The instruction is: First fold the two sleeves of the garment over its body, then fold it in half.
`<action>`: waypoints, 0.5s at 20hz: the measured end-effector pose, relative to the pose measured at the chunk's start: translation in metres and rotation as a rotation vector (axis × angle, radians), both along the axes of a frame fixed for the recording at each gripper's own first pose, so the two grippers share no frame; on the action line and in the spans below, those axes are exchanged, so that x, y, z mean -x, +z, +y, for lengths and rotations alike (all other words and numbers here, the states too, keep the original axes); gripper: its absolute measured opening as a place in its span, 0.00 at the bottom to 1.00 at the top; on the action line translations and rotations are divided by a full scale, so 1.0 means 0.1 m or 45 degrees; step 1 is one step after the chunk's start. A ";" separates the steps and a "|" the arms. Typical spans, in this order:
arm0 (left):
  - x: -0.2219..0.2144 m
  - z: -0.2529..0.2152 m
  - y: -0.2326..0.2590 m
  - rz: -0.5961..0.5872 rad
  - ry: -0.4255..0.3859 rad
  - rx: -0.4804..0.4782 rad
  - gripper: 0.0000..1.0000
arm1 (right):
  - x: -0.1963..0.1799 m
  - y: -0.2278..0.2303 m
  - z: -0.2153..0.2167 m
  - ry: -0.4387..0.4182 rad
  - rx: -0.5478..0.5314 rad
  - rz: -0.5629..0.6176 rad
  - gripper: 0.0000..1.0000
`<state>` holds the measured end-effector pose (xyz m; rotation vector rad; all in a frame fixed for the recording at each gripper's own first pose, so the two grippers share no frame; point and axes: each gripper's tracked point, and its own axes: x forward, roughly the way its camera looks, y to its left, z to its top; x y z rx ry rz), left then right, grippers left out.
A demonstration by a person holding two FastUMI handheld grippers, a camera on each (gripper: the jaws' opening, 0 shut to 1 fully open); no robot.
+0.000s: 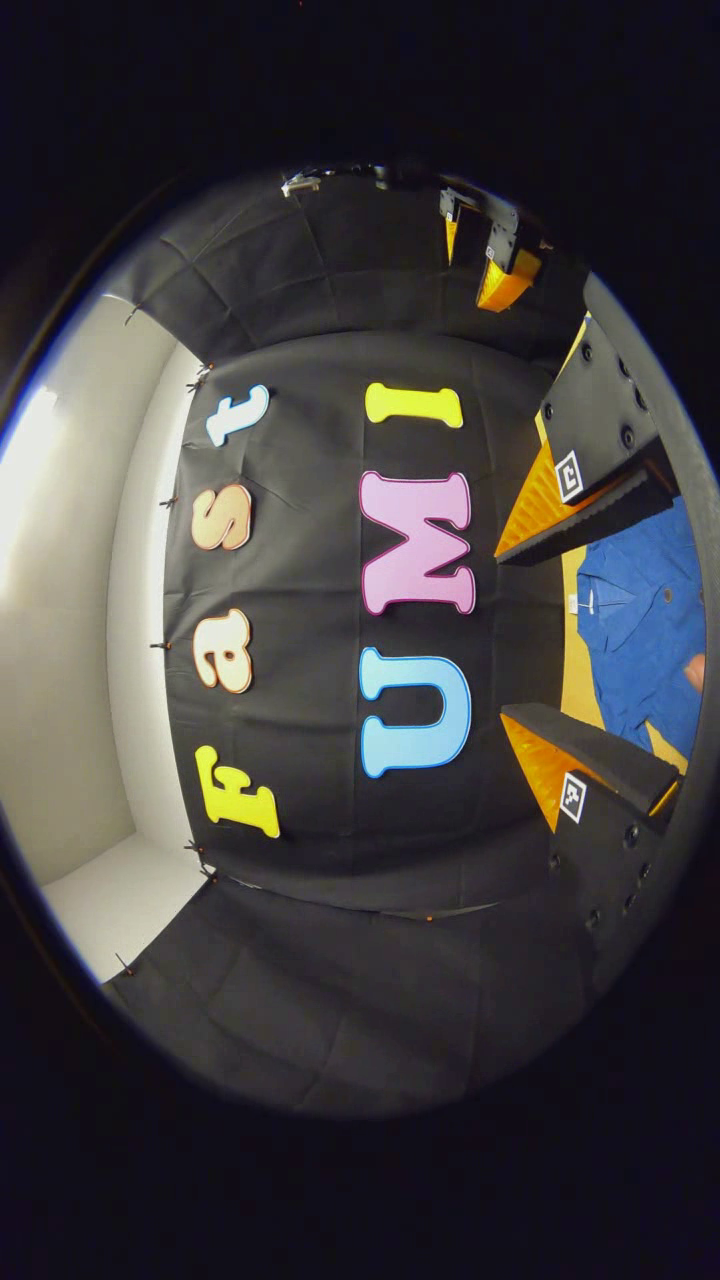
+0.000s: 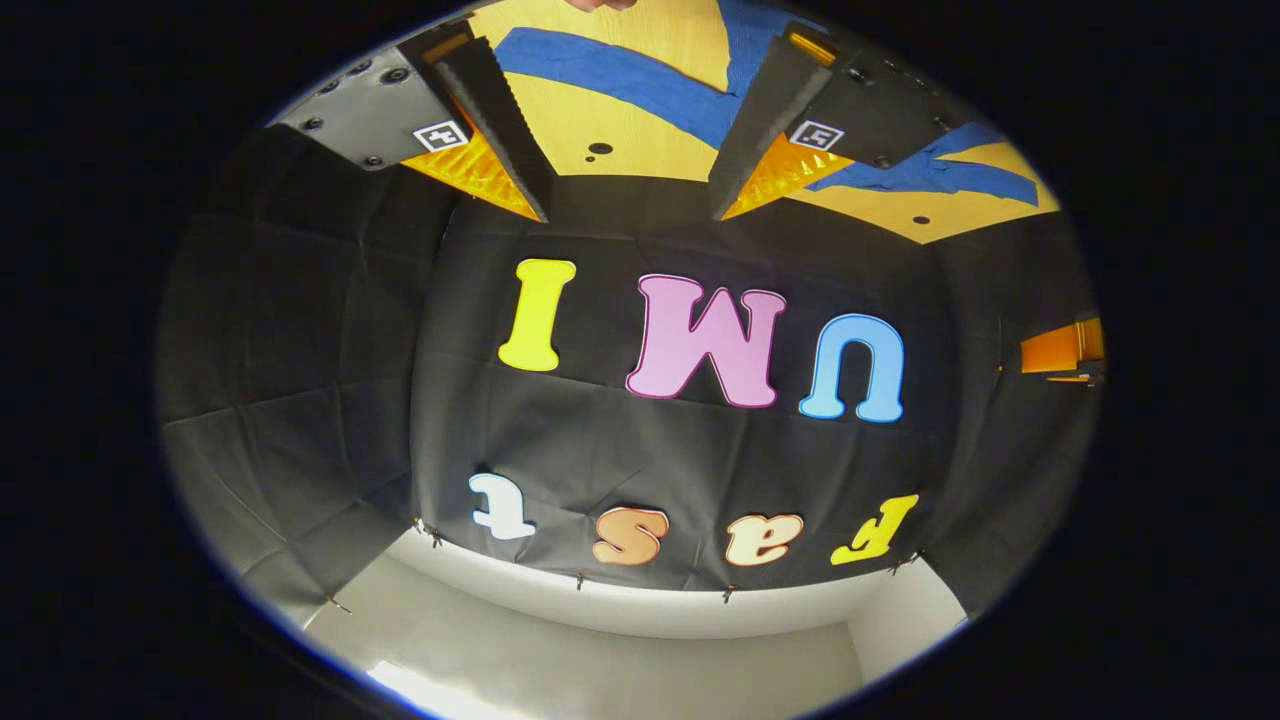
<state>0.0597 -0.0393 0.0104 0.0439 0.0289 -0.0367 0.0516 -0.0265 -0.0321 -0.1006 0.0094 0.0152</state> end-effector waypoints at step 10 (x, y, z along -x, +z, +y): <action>-0.10 0.41 -0.18 0.036 -0.085 0.043 0.80 | 0.11 -0.28 -0.18 -0.173 -0.015 0.086 1.00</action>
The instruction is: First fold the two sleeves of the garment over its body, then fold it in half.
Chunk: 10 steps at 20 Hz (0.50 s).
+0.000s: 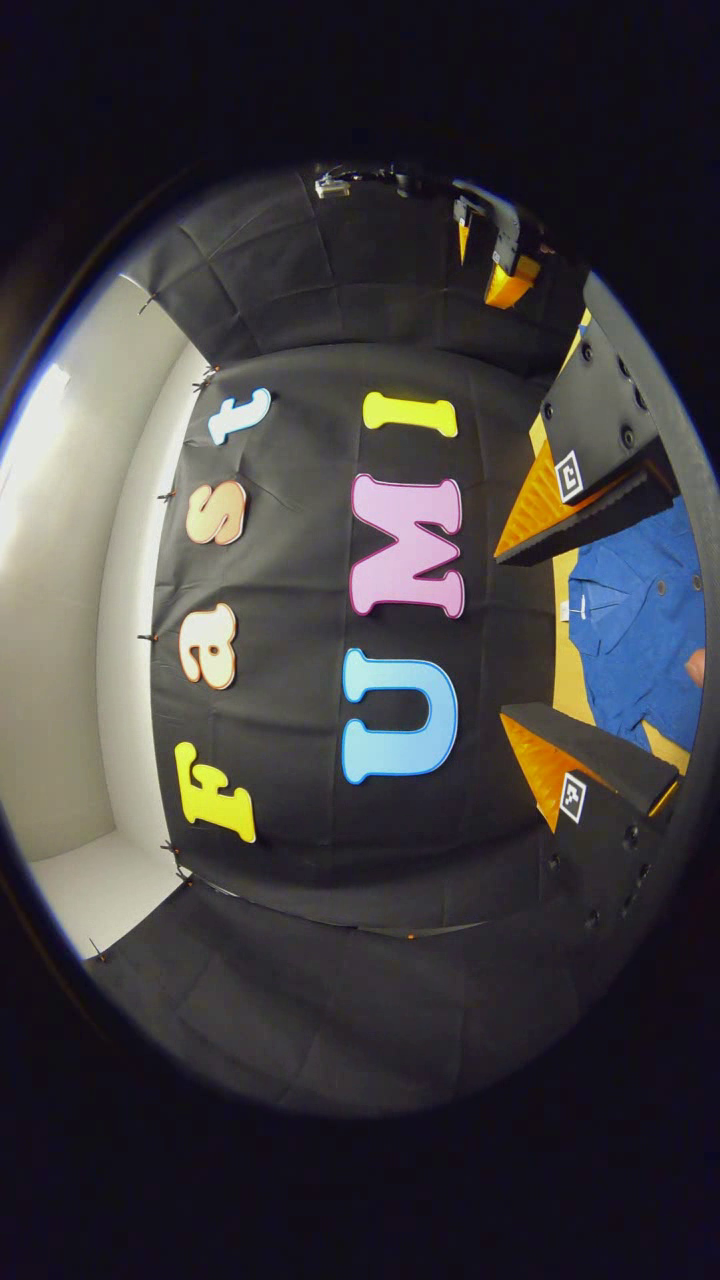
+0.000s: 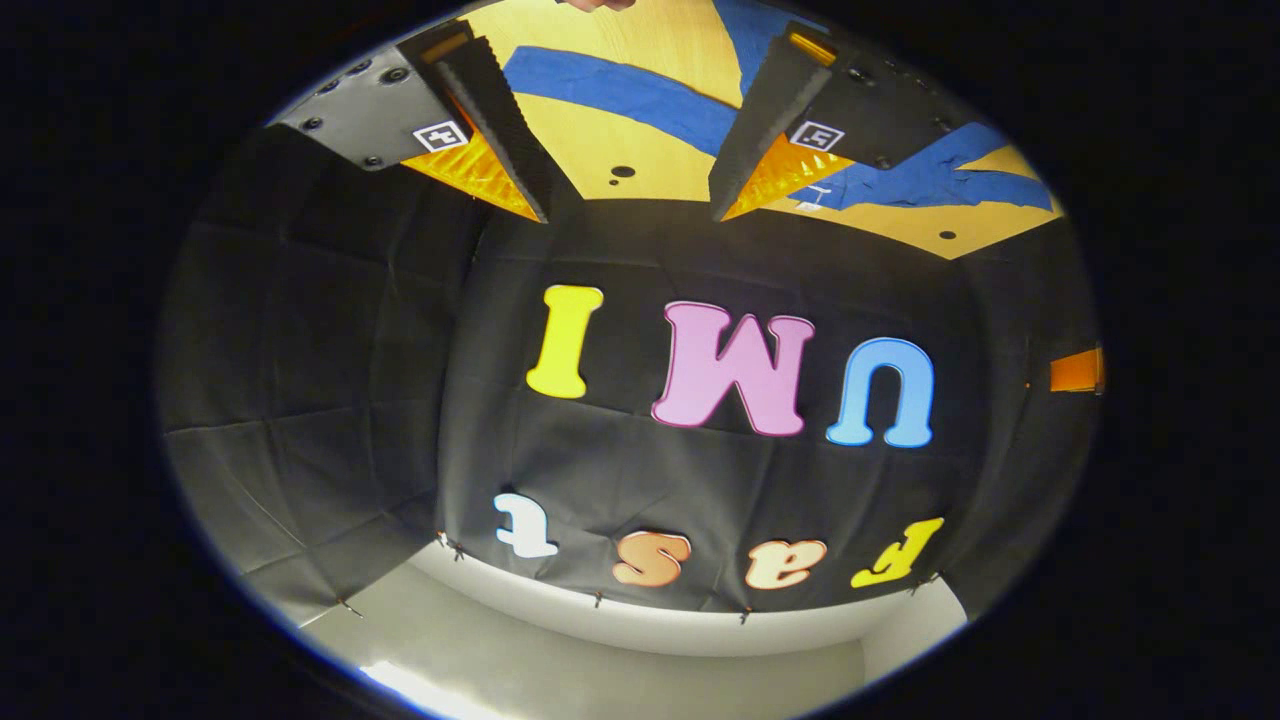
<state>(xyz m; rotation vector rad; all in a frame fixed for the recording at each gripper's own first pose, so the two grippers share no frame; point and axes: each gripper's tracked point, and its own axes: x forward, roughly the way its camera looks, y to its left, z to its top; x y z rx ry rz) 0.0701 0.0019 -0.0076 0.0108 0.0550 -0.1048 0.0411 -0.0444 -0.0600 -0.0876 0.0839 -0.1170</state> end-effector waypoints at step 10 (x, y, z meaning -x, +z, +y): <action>-0.28 0.13 -0.13 0.029 -0.141 0.064 0.80 | 0.11 -0.01 -0.21 -0.158 -0.005 -0.015 0.92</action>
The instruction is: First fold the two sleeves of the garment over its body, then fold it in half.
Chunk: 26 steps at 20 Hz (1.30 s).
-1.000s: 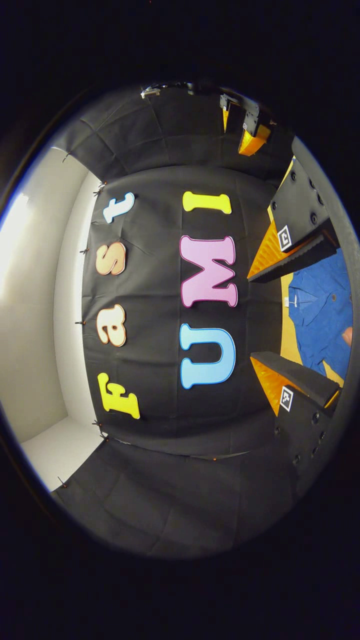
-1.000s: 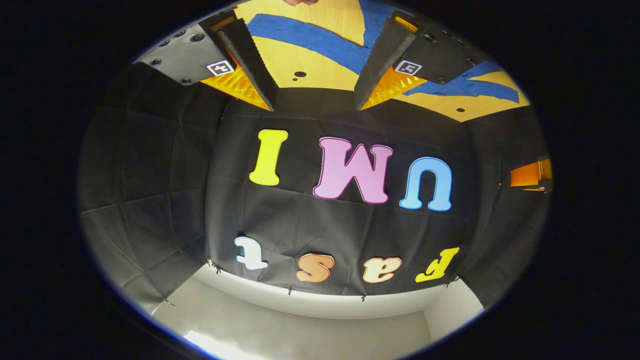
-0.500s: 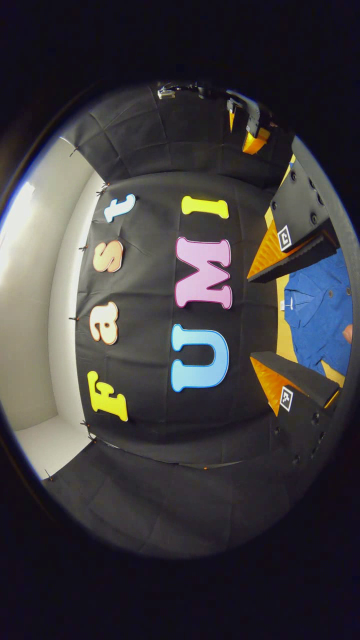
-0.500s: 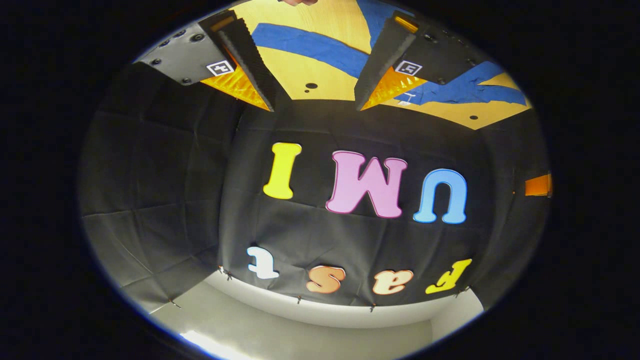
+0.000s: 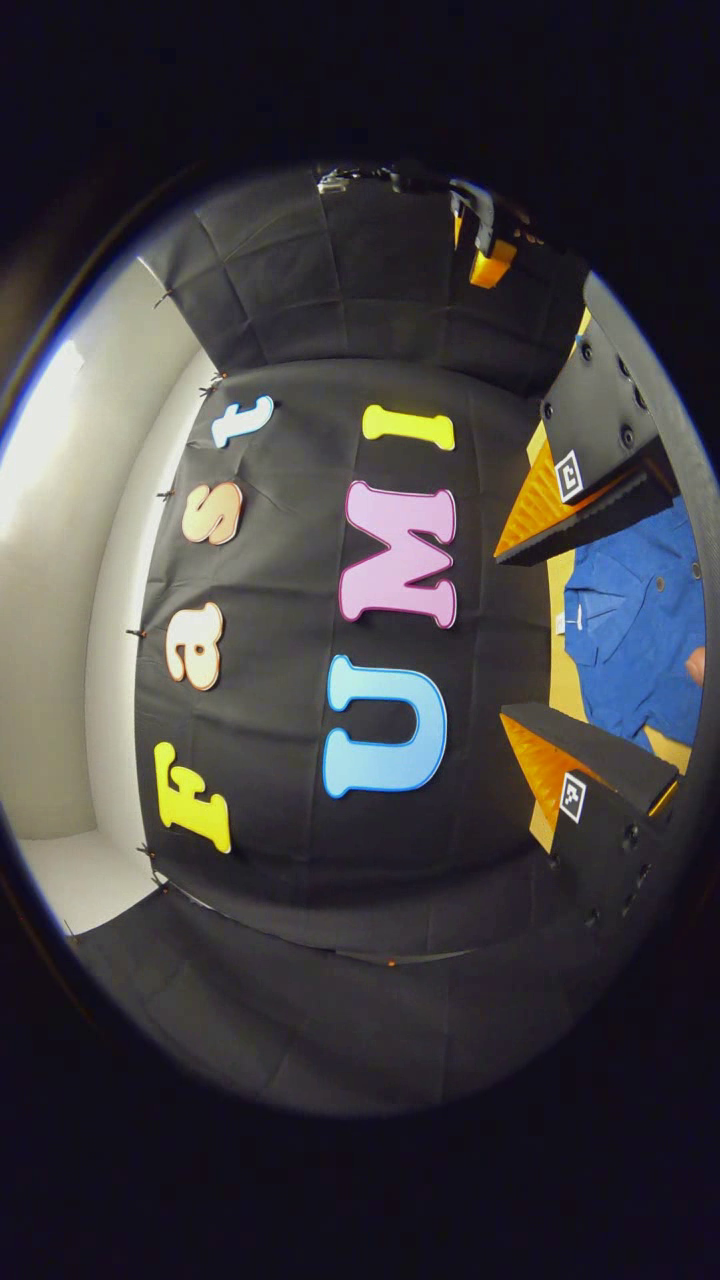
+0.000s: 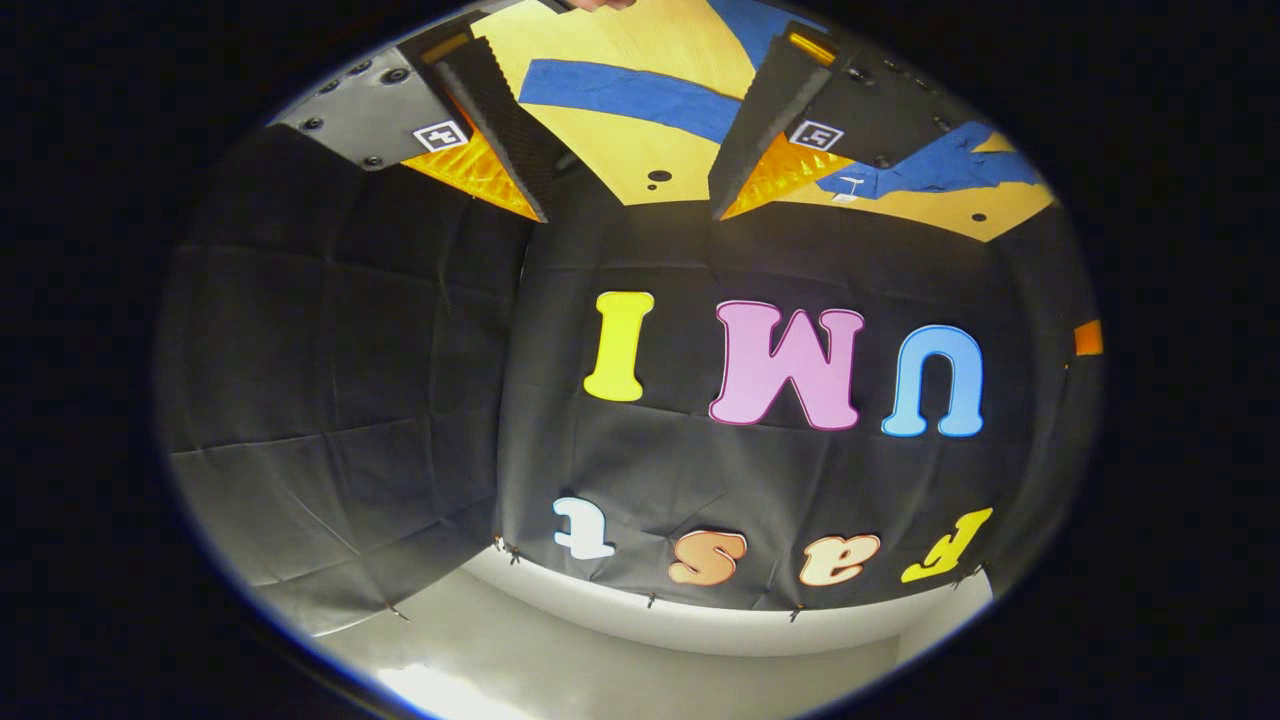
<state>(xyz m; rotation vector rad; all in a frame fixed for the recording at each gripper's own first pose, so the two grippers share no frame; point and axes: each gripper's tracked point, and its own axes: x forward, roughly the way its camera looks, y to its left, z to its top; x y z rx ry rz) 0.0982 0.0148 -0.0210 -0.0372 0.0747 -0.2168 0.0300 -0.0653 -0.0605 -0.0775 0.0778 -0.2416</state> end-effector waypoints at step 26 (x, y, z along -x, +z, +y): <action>-0.41 -0.65 -0.28 0.137 0.240 -0.173 0.81 | -0.69 -3.55 -1.67 -0.182 -0.416 0.874 0.98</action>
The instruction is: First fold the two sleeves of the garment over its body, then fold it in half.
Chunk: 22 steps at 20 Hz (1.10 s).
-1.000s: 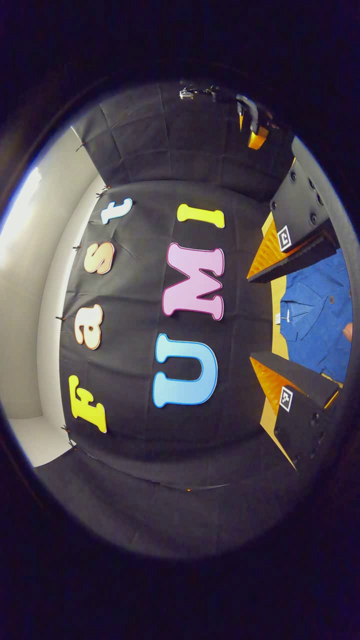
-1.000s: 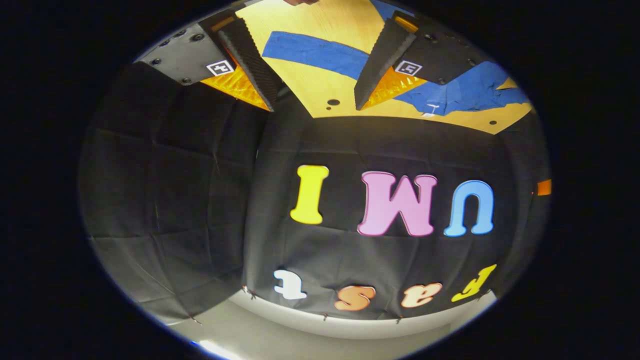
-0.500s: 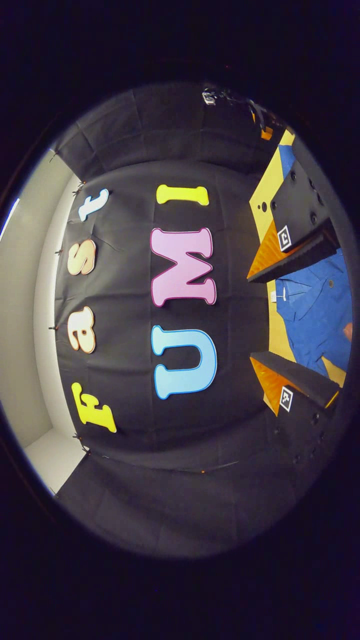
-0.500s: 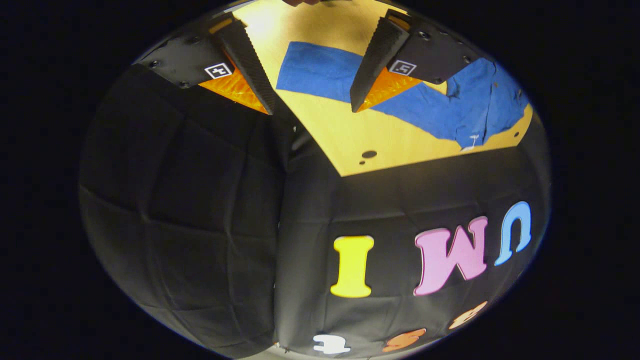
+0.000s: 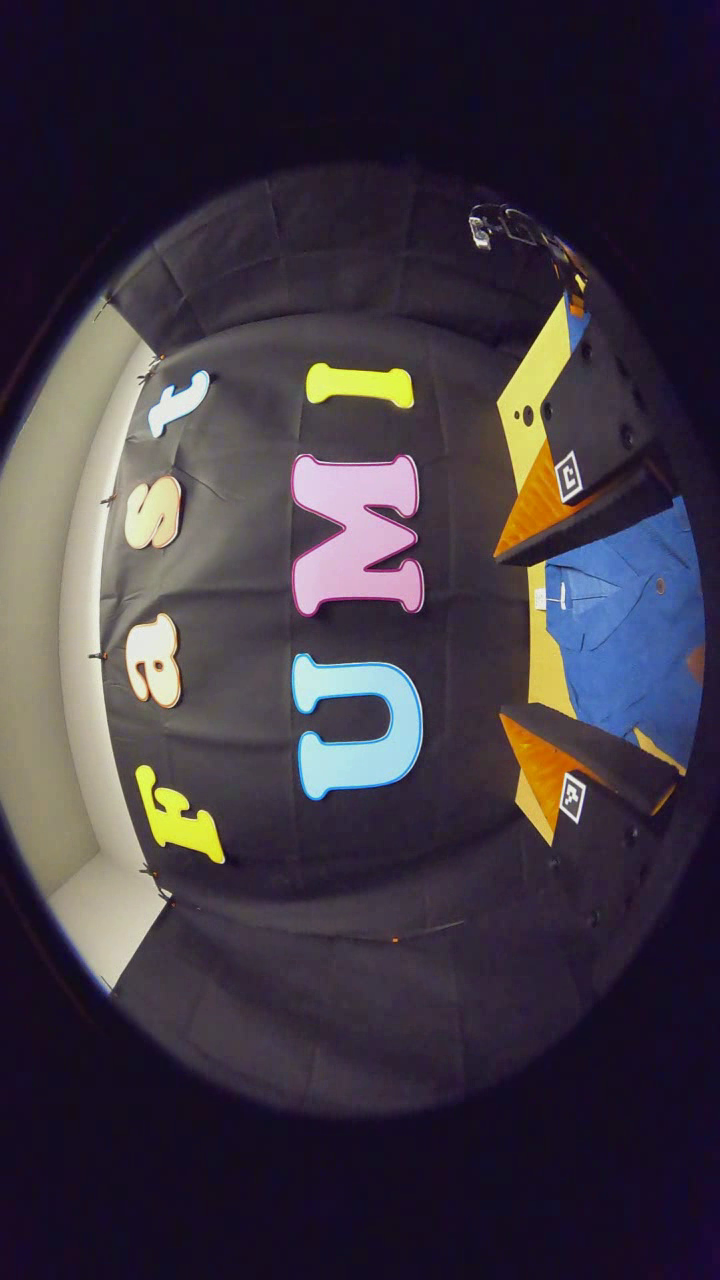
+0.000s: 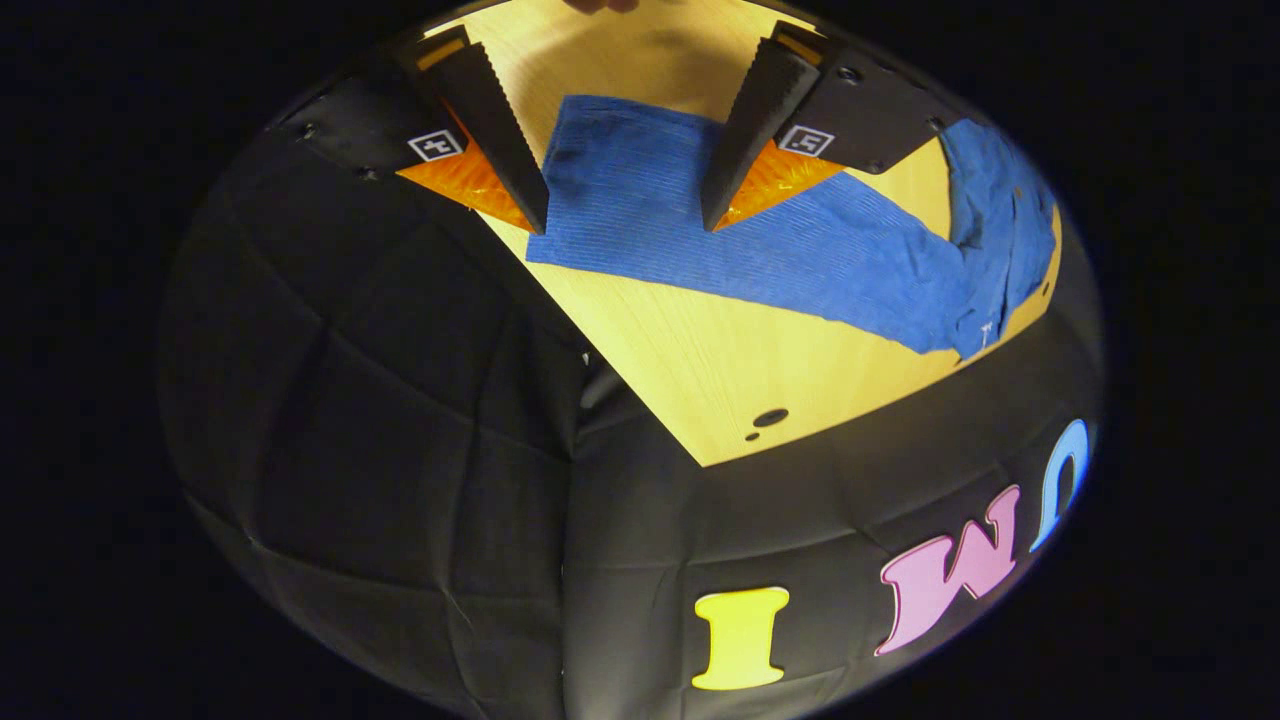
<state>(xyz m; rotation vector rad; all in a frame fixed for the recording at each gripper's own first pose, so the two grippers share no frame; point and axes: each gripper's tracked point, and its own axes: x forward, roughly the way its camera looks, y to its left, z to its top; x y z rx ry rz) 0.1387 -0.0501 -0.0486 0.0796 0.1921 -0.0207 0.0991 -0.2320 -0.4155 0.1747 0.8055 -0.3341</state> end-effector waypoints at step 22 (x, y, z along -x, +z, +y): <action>0.15 0.14 -0.04 -0.001 0.004 0.007 0.80 | 0.08 -0.26 0.05 -0.149 -0.102 0.158 0.35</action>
